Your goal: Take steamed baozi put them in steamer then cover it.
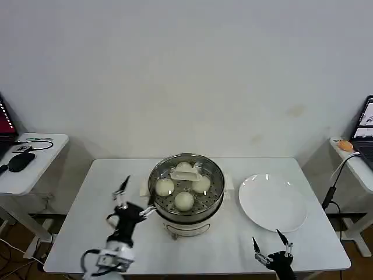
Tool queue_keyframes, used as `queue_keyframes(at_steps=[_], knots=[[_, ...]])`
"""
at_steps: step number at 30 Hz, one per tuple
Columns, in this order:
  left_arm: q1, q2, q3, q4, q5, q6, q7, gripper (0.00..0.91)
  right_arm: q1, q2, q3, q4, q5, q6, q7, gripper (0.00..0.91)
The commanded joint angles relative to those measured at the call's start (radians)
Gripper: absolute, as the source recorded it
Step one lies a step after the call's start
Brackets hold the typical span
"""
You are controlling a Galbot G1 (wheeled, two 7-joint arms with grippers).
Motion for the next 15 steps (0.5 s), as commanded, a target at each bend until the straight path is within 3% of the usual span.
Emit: queue_keyframes(at_steps=[1, 15], knots=[[0.295, -0.049, -0.257, 0.035, -0.526, -0.265, -0.132, 0.907, -0.083, -0.051, -0.010, 0.136, 0.098, -0.104, 0.024, 0.907], [0.366, -0.108, -0.258, 0.101, -0.435, -0.328, -0.084, 0.907, -0.138, -0.078, -0.034, 0.219, 0.165, -0.227, 0.042, 0.907]])
